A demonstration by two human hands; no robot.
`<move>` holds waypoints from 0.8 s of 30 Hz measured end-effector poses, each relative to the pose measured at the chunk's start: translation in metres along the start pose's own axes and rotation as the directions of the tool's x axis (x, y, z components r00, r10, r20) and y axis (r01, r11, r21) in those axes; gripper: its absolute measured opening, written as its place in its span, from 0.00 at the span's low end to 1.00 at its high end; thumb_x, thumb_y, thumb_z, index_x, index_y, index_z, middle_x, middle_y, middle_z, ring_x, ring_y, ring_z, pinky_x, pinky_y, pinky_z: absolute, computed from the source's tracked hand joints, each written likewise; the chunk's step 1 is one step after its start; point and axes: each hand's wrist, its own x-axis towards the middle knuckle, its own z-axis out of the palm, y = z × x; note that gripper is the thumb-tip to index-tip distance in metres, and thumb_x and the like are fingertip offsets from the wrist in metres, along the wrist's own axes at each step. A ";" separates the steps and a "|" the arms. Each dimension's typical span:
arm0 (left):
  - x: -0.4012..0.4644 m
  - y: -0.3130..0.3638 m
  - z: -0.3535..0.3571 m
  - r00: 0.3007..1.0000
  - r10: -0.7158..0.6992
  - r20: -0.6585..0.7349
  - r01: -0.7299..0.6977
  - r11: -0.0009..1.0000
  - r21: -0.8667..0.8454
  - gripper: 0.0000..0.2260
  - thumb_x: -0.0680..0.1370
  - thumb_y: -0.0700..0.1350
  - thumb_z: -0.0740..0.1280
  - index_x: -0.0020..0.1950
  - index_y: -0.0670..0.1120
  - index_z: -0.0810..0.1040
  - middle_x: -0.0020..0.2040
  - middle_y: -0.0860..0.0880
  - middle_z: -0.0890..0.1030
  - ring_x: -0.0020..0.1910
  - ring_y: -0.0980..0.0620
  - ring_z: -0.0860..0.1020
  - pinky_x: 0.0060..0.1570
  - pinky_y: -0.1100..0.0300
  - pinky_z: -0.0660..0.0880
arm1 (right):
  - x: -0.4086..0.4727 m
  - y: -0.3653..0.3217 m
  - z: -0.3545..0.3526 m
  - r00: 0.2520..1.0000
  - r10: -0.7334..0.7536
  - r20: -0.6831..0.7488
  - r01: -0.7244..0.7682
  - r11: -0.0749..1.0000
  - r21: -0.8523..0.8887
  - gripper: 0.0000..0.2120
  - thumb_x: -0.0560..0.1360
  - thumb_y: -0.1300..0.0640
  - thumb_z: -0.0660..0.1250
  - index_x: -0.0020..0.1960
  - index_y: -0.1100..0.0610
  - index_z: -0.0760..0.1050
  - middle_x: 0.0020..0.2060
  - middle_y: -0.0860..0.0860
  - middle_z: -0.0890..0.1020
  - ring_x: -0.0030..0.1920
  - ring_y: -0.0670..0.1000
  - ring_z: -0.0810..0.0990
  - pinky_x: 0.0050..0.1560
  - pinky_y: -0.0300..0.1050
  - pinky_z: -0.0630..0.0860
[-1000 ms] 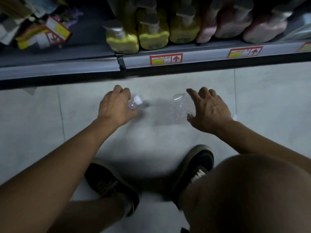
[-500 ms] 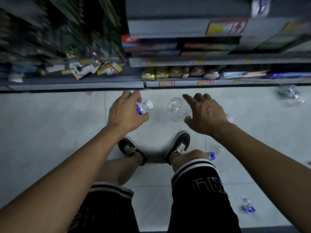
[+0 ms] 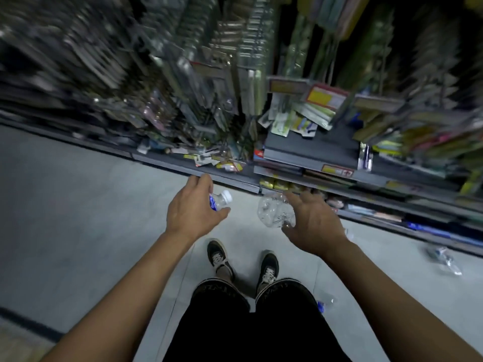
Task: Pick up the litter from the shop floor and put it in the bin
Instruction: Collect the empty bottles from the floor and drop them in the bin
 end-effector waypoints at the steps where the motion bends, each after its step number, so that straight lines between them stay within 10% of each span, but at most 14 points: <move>1: -0.007 -0.003 -0.006 0.999 -0.027 -0.020 0.027 1.000 -0.009 0.25 0.66 0.62 0.78 0.47 0.54 0.65 0.47 0.53 0.70 0.40 0.48 0.73 0.35 0.56 0.69 | -0.001 -0.007 -0.006 1.000 -0.025 -0.010 0.025 1.000 -0.010 0.37 0.72 0.42 0.68 0.77 0.50 0.60 0.65 0.56 0.75 0.65 0.59 0.71 0.63 0.51 0.71; 14: -0.098 -0.128 -0.048 0.889 -0.411 -0.200 0.368 0.904 -0.219 0.22 0.68 0.61 0.76 0.48 0.54 0.67 0.46 0.53 0.71 0.37 0.52 0.74 0.33 0.57 0.74 | 0.023 -0.151 -0.025 0.938 -0.327 0.115 0.344 0.918 -0.196 0.33 0.72 0.43 0.66 0.74 0.50 0.63 0.60 0.55 0.76 0.62 0.58 0.72 0.60 0.52 0.74; 24: -0.188 -0.295 -0.074 0.671 -0.697 -0.253 0.570 0.703 -0.427 0.22 0.67 0.62 0.77 0.48 0.54 0.68 0.45 0.54 0.71 0.35 0.55 0.73 0.30 0.61 0.67 | 0.050 -0.365 0.011 0.802 -0.555 0.221 0.598 0.735 -0.321 0.31 0.73 0.42 0.65 0.73 0.50 0.63 0.61 0.57 0.76 0.62 0.61 0.73 0.60 0.53 0.73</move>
